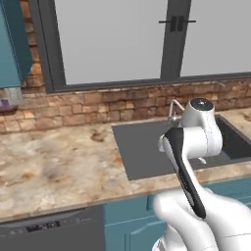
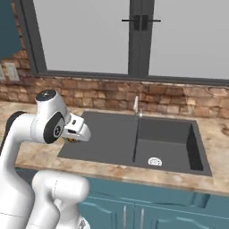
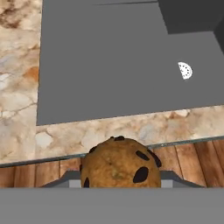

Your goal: Move the dessert items from the plate to the tray.

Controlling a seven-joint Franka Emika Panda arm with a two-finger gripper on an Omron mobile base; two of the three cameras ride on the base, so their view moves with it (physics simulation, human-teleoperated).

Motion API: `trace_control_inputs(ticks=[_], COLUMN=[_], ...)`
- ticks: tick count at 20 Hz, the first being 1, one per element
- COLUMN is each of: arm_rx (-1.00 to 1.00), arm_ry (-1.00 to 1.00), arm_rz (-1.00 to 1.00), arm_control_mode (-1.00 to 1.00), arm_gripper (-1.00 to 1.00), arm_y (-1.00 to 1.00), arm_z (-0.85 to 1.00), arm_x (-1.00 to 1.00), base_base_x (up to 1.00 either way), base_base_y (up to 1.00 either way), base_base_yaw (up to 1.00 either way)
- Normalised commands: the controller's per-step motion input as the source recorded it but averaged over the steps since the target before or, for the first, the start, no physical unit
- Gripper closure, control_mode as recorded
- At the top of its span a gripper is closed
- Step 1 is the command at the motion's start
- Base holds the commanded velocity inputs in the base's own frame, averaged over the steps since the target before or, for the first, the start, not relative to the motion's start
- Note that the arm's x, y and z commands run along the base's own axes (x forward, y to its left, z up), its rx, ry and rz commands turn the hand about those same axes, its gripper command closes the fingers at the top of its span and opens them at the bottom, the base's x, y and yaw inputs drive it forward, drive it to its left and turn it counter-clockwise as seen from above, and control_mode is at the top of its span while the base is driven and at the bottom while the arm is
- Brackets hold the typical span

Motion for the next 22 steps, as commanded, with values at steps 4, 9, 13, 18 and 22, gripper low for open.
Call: trace_control_inputs(ticks=[4, 9, 13, 18, 22], arm_rx=[0.0, 0.0, 0.0, 0.0, 0.0], arm_ry=[0.0, 0.0, 0.0, 0.0, 0.0], arm_rz=[0.0, 0.0, 0.0, 0.0, 0.0], arm_control_mode=[1.0, 1.0, 1.0, 1.0, 1.0], arm_gripper=[1.0, 1.0, 1.0, 1.0, 1.0], arm_y=[0.0, 0.0, 0.0, 0.0, 0.0], arm_z=[0.0, 0.0, 0.0, 0.0, 0.0], arm_x=[0.0, 0.0, 0.0, 0.0, 0.0], base_base_x=[0.0, 0.01, 0.03, 0.02, 0.03], base_base_y=[1.0, 1.0, 1.0, 0.92, 0.8], base_base_yaw=[0.0, 0.0, 0.0, 0.0, 0.0])
